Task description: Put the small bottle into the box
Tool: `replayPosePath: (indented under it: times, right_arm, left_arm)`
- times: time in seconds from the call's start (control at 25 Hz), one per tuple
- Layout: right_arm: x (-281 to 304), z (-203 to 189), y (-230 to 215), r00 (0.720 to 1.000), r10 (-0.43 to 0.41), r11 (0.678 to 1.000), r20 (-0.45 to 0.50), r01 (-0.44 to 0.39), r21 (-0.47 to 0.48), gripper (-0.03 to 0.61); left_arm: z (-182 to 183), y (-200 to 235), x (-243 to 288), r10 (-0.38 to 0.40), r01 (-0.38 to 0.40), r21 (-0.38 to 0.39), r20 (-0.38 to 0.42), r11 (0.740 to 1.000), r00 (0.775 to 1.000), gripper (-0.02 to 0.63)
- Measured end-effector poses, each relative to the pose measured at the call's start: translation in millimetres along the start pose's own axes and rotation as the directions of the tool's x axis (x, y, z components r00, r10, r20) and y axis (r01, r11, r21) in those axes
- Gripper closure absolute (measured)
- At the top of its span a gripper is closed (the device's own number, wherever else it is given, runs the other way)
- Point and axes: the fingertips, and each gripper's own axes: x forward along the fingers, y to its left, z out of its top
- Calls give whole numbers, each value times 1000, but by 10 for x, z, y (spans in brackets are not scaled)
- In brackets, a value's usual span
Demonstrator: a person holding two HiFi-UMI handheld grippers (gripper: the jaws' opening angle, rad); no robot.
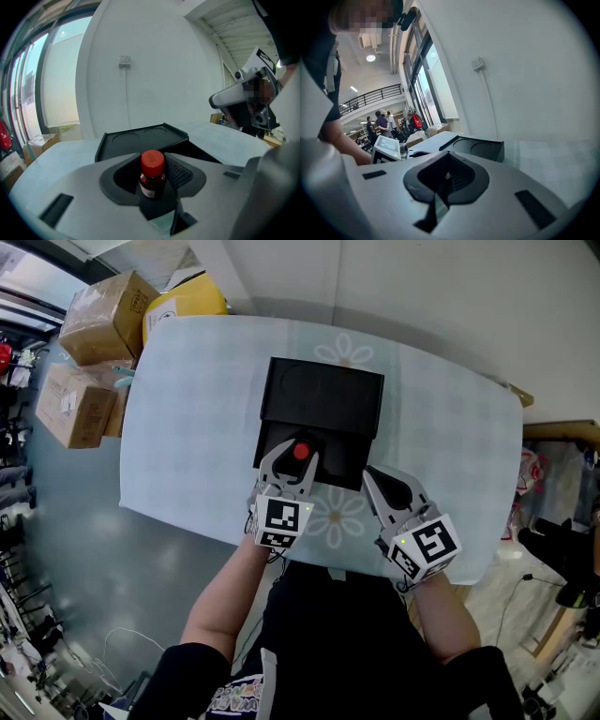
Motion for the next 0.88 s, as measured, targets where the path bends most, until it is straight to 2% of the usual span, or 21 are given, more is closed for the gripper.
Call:
replayPosePath:
  times: [0.36, 0.64, 0.76, 0.88]
  right_arm:
    - [-307, 113, 83, 999, 43, 998, 28, -42, -41, 569]
    - [-672, 247, 191, 992, 107, 990, 67, -101, -98, 569]
    - [-870, 267, 266, 987, 139, 985, 82, -128, -119, 569]
    - [-1080, 272, 366, 979, 179, 975, 99, -164, -147, 569]
  left_arm:
    - [293, -53, -354, 115, -112, -34, 88, 993, 989, 460]
    - [589, -391, -837, 188, -180, -70, 142, 981, 972, 462]
    - [676, -647, -1057, 201, -193, -71, 150, 979, 968, 483]
    - [760, -933, -1295, 221, -213, -69, 164, 975, 961, 556]
